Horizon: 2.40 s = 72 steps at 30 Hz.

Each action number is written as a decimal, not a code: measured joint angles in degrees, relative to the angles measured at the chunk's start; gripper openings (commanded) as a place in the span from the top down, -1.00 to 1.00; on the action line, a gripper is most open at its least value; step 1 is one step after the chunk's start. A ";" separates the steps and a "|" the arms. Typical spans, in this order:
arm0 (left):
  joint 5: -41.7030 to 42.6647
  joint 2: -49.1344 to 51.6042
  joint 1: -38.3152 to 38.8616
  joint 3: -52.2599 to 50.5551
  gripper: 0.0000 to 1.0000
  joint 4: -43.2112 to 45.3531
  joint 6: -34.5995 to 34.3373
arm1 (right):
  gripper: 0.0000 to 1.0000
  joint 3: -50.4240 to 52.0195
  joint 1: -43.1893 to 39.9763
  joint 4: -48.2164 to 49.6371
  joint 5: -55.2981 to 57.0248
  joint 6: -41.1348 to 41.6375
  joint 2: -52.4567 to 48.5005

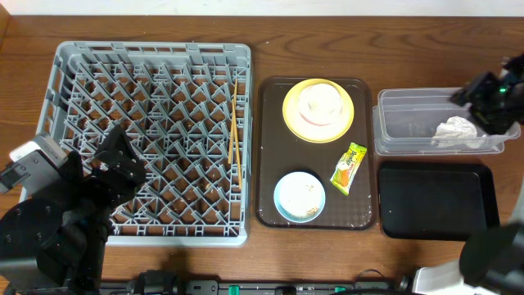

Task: Sort waste into correct bins and load items into the dishwasher rack
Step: 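Reach the right gripper to the yellow snack wrapper and grasp it, then carry the wrapper right and release it into the clear container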

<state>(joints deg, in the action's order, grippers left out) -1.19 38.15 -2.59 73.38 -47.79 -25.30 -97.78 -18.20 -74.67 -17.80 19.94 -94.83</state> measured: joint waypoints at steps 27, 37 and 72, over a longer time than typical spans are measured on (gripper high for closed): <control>0.00 0.00 0.00 0.00 -0.79 -0.02 0.00 | -0.21 39.93 44.78 30.91 21.81 14.58 1.44; 0.00 0.00 0.00 0.00 -0.79 -0.02 0.00 | -0.01 49.68 45.83 41.42 28.20 16.90 1.44; 0.00 0.00 0.00 0.00 -0.79 -0.04 0.00 | 0.99 24.37 37.73 25.81 40.00 16.87 24.37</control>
<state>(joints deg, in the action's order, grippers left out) -1.19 38.15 -2.59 73.38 -47.83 -25.30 -73.41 19.53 -48.86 22.20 36.82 -70.46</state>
